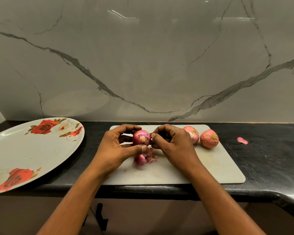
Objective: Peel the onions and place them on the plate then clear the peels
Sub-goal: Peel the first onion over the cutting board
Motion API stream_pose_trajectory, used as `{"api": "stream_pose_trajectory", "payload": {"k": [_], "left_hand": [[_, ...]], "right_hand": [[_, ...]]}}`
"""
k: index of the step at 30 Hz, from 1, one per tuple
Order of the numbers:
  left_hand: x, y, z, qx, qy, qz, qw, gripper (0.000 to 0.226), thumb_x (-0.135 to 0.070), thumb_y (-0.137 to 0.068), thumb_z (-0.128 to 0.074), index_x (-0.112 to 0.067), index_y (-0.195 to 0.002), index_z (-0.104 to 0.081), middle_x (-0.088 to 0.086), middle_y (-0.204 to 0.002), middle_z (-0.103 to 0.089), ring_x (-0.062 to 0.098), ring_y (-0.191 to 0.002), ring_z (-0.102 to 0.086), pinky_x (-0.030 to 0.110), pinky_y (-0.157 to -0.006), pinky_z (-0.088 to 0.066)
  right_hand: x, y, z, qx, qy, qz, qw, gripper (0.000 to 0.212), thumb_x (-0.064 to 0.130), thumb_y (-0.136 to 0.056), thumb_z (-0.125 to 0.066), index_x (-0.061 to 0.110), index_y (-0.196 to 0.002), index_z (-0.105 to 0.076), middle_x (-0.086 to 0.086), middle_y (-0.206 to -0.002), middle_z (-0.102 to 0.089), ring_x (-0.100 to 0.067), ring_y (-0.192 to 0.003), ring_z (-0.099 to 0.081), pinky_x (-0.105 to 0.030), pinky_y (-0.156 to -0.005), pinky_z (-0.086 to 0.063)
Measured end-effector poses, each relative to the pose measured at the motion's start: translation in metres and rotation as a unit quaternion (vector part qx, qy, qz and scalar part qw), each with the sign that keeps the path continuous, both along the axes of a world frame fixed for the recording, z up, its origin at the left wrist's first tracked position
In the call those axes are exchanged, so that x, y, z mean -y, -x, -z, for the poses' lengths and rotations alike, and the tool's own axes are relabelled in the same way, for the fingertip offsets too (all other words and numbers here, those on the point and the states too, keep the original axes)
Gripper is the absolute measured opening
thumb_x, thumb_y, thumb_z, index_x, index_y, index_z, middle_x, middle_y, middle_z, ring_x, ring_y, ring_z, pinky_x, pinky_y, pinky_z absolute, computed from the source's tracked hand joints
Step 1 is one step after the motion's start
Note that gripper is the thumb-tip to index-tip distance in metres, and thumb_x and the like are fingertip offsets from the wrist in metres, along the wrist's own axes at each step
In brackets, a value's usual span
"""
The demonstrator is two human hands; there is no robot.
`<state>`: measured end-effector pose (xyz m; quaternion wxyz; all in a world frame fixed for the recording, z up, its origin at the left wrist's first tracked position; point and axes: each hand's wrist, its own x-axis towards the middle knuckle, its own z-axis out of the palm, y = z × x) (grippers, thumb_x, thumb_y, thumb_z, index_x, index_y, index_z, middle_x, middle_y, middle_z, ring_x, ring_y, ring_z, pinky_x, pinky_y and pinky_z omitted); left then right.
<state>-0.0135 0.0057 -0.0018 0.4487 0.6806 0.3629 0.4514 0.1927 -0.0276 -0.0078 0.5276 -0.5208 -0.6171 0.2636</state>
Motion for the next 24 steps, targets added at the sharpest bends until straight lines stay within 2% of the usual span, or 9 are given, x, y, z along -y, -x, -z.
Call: {"api": "stream_pose_trajectory", "payload": {"k": [3,6,8,13,18,24], "left_hand": [[-0.0007,0.0003,0.0009,0.004,0.009,0.003,1.000,0.059,-0.016,-0.067,-0.093,-0.029,-0.122,-0.075,-0.006,-0.123,-0.074,0.019,-0.111,-0.074,0.039,-0.090,-0.064],[-0.0013,0.0008,0.0017,0.007,0.015,0.005,1.000,0.060,-0.011,-0.070,-0.091,-0.029,-0.124,-0.075,-0.009,-0.123,-0.074,0.017,-0.113,-0.074,0.039,-0.092,-0.064],[-0.0017,0.0014,0.0024,0.010,0.017,0.013,1.000,0.060,-0.007,-0.073,-0.090,-0.028,-0.126,-0.074,-0.007,-0.123,-0.075,0.018,-0.114,-0.074,0.041,-0.092,-0.064],[-0.0035,0.0025,0.0034,0.009,0.015,0.023,1.000,0.059,-0.002,-0.076,-0.089,-0.026,-0.128,-0.074,-0.006,-0.127,-0.074,0.019,-0.116,-0.073,0.042,-0.093,-0.064],[-0.0046,0.0014,0.0044,0.026,0.024,0.015,0.999,0.062,-0.012,-0.070,-0.092,-0.025,-0.128,-0.074,-0.003,-0.125,-0.075,0.022,-0.114,-0.074,0.044,-0.093,-0.063],[-0.0062,0.0013,0.0051,0.004,0.014,-0.017,1.000,0.059,-0.006,-0.070,-0.094,-0.032,-0.120,-0.076,-0.006,-0.122,-0.075,0.020,-0.111,-0.075,0.043,-0.090,-0.065]], "right_hand": [[0.0021,0.0002,-0.0025,-0.047,0.011,0.000,0.999,0.007,0.009,-0.098,-0.073,0.011,-0.104,-0.075,-0.005,-0.093,-0.079,-0.016,-0.085,-0.080,-0.041,-0.079,-0.067],[0.0046,0.0002,-0.0048,-0.076,0.031,-0.016,0.996,0.025,0.015,-0.097,-0.075,0.011,-0.122,-0.074,-0.007,-0.103,-0.080,-0.016,-0.088,-0.081,-0.039,-0.078,-0.067],[0.0050,-0.0001,-0.0047,-0.066,0.038,-0.032,0.997,0.033,0.021,-0.093,-0.080,0.012,-0.125,-0.076,-0.005,-0.108,-0.080,-0.015,-0.094,-0.080,-0.037,-0.079,-0.067],[0.0071,-0.0002,-0.0050,-0.084,0.032,-0.059,0.994,0.026,0.015,-0.091,-0.081,0.014,-0.117,-0.080,-0.001,-0.103,-0.082,-0.015,-0.094,-0.080,-0.032,-0.077,-0.066],[0.0039,-0.0003,-0.0029,-0.072,0.017,-0.027,0.997,0.020,0.004,-0.097,-0.072,0.010,-0.113,-0.081,-0.004,-0.098,-0.082,-0.018,-0.088,-0.081,-0.039,-0.079,-0.067],[0.0046,-0.0015,-0.0006,-0.012,-0.015,-0.011,1.000,0.009,0.012,-0.093,-0.078,0.015,-0.098,-0.085,0.003,-0.087,-0.081,-0.017,-0.082,-0.079,-0.044,-0.077,-0.067]]}}
